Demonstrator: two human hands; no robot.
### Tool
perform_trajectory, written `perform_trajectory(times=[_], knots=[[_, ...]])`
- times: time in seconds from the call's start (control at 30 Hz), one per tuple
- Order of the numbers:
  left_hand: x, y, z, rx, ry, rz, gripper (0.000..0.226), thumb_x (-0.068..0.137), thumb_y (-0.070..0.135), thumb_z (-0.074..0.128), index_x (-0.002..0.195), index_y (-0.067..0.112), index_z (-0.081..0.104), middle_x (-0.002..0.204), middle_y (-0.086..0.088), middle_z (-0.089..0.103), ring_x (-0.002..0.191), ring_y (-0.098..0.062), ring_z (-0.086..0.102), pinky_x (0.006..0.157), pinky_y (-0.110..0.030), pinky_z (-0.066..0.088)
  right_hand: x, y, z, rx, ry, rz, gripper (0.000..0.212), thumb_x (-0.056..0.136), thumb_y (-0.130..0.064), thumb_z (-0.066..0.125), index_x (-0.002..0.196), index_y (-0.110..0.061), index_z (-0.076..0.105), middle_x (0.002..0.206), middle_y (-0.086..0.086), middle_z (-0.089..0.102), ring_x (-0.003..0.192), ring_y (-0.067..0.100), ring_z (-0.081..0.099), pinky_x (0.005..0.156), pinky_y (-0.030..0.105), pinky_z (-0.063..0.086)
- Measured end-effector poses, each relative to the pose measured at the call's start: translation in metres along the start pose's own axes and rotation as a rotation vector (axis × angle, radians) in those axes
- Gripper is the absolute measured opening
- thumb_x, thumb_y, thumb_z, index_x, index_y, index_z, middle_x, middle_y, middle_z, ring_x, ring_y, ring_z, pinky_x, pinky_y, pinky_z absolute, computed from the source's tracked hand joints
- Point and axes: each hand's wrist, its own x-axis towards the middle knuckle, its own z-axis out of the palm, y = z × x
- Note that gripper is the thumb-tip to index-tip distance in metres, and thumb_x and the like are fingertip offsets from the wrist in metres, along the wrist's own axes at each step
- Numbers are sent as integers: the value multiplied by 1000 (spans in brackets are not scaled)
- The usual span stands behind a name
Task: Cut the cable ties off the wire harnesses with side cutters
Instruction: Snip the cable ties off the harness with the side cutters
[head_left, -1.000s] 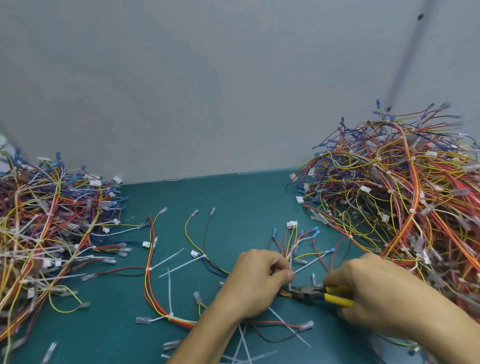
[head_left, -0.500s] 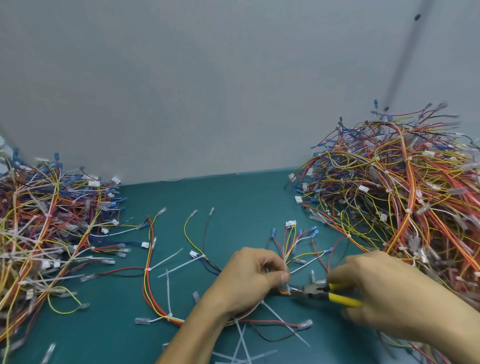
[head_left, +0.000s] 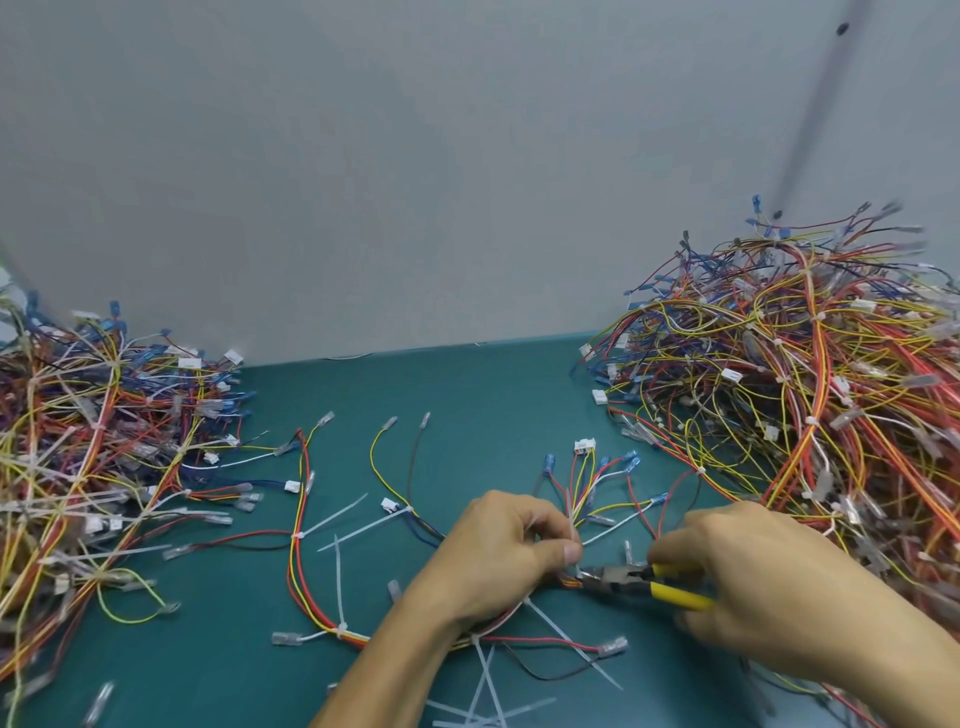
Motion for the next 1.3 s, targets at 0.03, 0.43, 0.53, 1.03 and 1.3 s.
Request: perform_trajectory(times=[0.03,0.43,0.53,1.03,1.3], knots=[[0,0,0,-1,2,-3,13,83,18,68,73,26,68,74,0,73,68,-6,62,78,-28,51,0,0,0,-4,2,1,24,75,-44,53,89,-26,50,90,-6,57,91,18,55,74,34,50],[1,0,1,5,24,-26,16,83,16,69,71,26,68,69,6,70,64,-3,61,72,-20,48,4,-2,6,-69,25,-16,18,80,-42,50,90,-28,48,90,-5,55,92,21,55,70,31,47],[1,0,1,9,30,-29,15,83,16,69,71,26,68,69,5,70,64,-2,61,72,-19,48,4,-2,6,-81,22,-19,15,79,-41,49,87,-29,45,87,-6,51,93,21,55,68,30,43],[-2,4,-1,-210,77,-33,14,86,7,66,74,14,65,67,-2,60,61,-14,51,64,-26,42,7,-10,5,-51,-5,2,20,82,-42,47,72,-27,39,70,-3,37,78,26,40,61,30,32],[-9,11,-15,-671,185,-56,17,97,2,44,82,10,49,62,0,55,45,-8,31,50,-21,32,13,-15,14,47,154,-9,17,85,-44,44,83,-28,36,89,-10,50,97,18,55,69,30,42]])
